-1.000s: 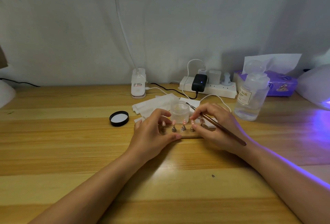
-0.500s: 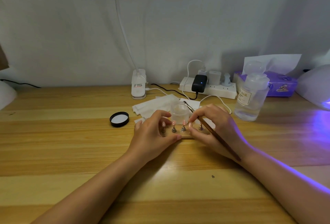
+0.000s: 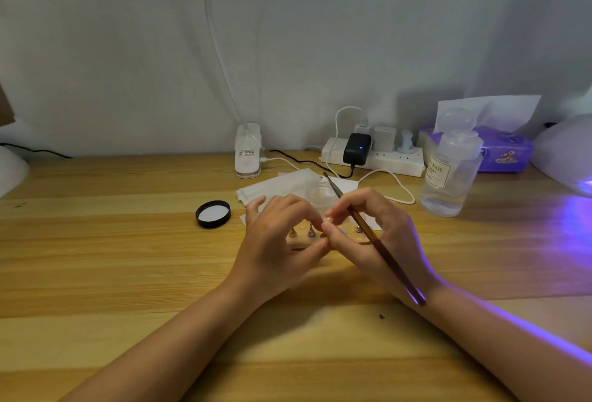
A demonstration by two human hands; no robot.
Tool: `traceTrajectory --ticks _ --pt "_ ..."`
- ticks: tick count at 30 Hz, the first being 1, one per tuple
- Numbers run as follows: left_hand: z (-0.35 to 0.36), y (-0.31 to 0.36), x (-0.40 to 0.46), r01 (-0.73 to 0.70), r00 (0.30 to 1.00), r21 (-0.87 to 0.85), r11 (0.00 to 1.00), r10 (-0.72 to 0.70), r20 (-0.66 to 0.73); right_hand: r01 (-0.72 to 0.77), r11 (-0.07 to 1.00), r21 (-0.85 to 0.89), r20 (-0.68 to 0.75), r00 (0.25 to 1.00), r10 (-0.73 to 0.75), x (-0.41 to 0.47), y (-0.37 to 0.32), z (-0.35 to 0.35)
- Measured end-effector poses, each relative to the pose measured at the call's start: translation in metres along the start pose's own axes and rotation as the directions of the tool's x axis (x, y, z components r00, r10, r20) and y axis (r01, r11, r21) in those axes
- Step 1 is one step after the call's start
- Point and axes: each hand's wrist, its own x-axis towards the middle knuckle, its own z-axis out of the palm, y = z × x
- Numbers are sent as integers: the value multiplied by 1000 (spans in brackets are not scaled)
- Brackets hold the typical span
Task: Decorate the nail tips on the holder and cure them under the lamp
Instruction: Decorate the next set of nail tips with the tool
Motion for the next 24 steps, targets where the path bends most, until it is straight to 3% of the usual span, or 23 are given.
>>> traceTrajectory --ticks 9,17,24 --pt "2 -7 1 31 995 -33 999 -34 -91 -44 999 13 -40 998 45 -1 3 1" --pt "-2 -5 4 108 982 -236 966 -141 -127 -124 960 250 -169 971 169 8 6 -6" --pt "-1 -6 6 136 975 -272 953 -178 -135 -308 946 101 -100 943 318 45 15 -13"
